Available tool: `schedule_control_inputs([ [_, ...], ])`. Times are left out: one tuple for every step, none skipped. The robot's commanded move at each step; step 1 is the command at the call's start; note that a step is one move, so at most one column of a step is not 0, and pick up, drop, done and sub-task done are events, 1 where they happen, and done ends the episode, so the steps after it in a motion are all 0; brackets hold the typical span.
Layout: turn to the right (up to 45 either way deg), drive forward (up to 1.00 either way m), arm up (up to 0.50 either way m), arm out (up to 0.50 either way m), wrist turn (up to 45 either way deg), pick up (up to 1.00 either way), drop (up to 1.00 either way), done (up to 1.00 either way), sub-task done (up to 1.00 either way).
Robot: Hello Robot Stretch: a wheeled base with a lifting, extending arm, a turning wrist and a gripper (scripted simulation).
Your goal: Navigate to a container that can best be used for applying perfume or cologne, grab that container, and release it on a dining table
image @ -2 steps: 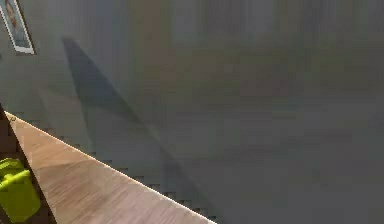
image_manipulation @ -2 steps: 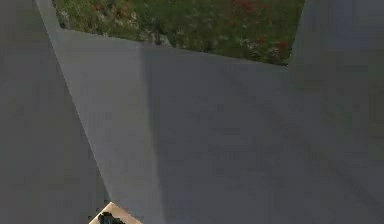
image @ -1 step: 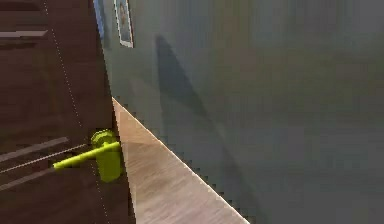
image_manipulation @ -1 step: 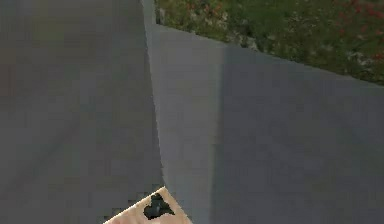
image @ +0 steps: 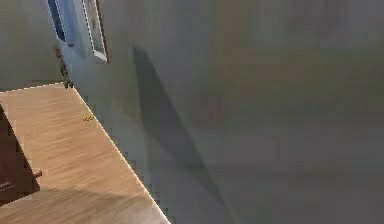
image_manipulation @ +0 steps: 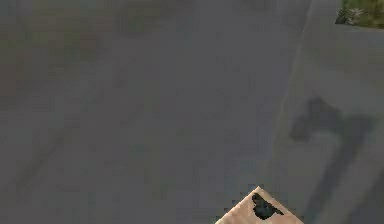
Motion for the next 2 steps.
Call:
schedule_control_inputs([
  [-42.0,0.00,0.00,0.00,0.0,0.00,0.00,0.00,0.00],
  [0.0,0.25,0.00,0.00,0.0,0.00,0.00,0.00,0.00],
])
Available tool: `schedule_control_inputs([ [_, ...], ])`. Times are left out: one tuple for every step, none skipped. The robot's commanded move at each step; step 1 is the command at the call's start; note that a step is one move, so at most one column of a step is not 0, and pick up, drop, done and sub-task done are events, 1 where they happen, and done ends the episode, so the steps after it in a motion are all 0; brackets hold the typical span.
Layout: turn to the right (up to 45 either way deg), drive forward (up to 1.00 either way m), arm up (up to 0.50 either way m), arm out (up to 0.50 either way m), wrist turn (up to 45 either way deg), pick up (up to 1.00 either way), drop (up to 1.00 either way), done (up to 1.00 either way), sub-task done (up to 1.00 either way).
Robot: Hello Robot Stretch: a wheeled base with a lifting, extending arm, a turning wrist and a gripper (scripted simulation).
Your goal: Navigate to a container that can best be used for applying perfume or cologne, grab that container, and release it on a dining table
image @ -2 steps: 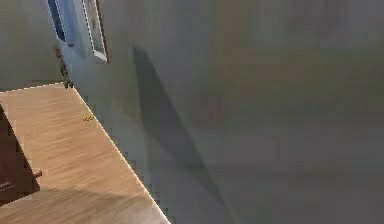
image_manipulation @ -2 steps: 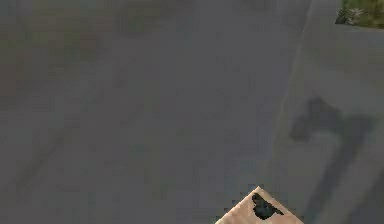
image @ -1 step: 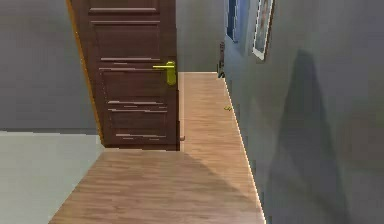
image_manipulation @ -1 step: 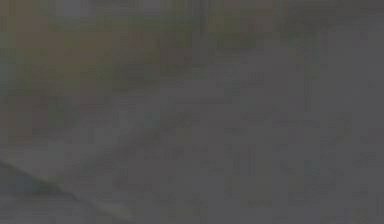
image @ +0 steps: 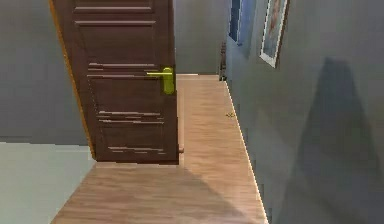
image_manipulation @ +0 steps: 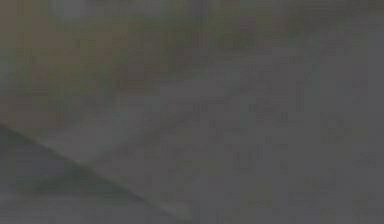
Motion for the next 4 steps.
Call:
schedule_control_inputs([
  [-36.0,0.00,0.00,0.00,0.0,0.00,0.00,0.00,0.00],
  [0.0,0.30,0.00,0.00,0.0,0.00,0.00,0.00,0.00],
  [-24.0,0.00,0.00,0.00,0.0,0.00,0.00,0.00,0.00],
  [0.0,1.00,0.00,0.00,0.0,0.00,0.00,0.00,0.00],
])
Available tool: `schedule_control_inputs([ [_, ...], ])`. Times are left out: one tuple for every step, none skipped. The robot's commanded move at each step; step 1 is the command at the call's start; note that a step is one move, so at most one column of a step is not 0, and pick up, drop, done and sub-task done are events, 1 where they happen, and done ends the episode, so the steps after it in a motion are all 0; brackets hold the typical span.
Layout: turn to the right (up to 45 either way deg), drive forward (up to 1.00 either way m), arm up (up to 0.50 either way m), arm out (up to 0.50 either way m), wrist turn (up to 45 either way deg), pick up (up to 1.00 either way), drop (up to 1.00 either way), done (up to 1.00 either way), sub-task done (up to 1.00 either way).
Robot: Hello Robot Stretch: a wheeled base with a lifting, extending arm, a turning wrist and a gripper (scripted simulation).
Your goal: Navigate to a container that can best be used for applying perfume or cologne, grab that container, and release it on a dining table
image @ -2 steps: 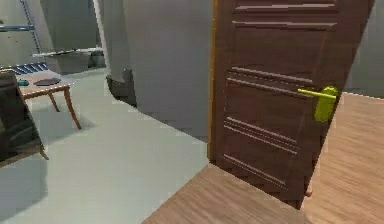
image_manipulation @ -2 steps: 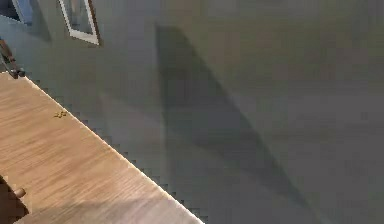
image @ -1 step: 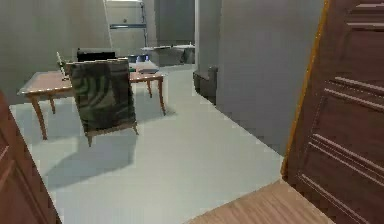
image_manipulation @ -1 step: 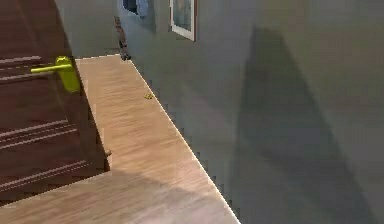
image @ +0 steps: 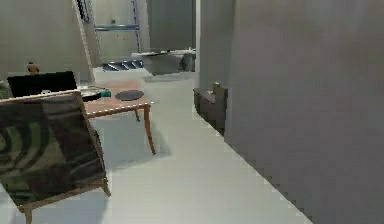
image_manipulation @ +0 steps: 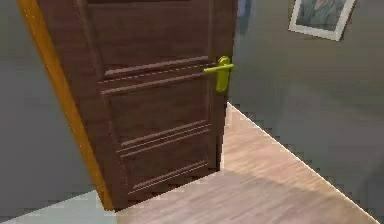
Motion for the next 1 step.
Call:
schedule_control_inputs([
  [0.0,1.00,0.00,0.00,0.0,0.00,0.00,0.00,0.00],
])
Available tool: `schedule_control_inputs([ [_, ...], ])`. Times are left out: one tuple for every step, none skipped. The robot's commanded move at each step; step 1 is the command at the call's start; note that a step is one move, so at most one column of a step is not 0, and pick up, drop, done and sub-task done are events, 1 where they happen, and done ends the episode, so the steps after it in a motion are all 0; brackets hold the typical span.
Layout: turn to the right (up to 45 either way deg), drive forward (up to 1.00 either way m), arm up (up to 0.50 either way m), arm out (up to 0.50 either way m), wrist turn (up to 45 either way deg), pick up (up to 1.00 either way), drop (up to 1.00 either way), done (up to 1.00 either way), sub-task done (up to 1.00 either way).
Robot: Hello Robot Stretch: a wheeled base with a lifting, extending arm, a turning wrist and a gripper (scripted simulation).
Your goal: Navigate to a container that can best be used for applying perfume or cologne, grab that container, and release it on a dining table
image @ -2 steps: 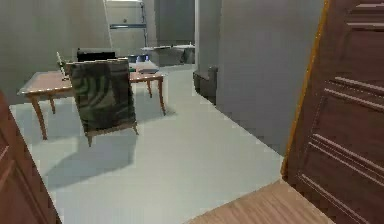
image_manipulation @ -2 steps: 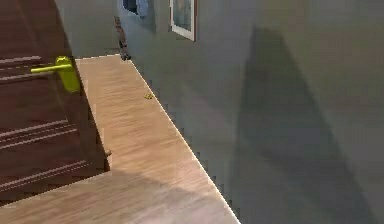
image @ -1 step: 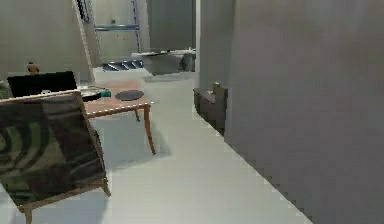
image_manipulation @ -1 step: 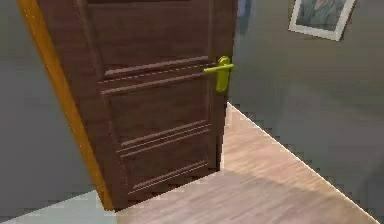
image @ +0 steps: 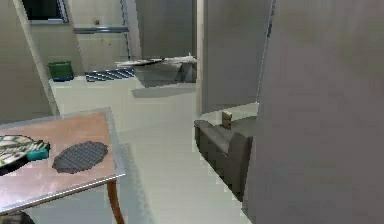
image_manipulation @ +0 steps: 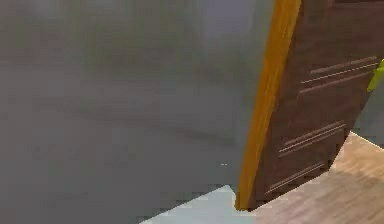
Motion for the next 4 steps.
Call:
schedule_control_inputs([
  [0.0,0.60,0.00,0.00,0.0,0.00,0.00,0.00,0.00],
  [-15.0,0.00,0.00,0.00,0.0,0.00,0.00,0.00,0.00],
  [0.0,1.00,0.00,0.00,0.0,0.00,0.00,0.00,0.00],
  [-12.0,0.00,0.00,0.00,0.0,0.00,0.00,0.00,0.00],
])
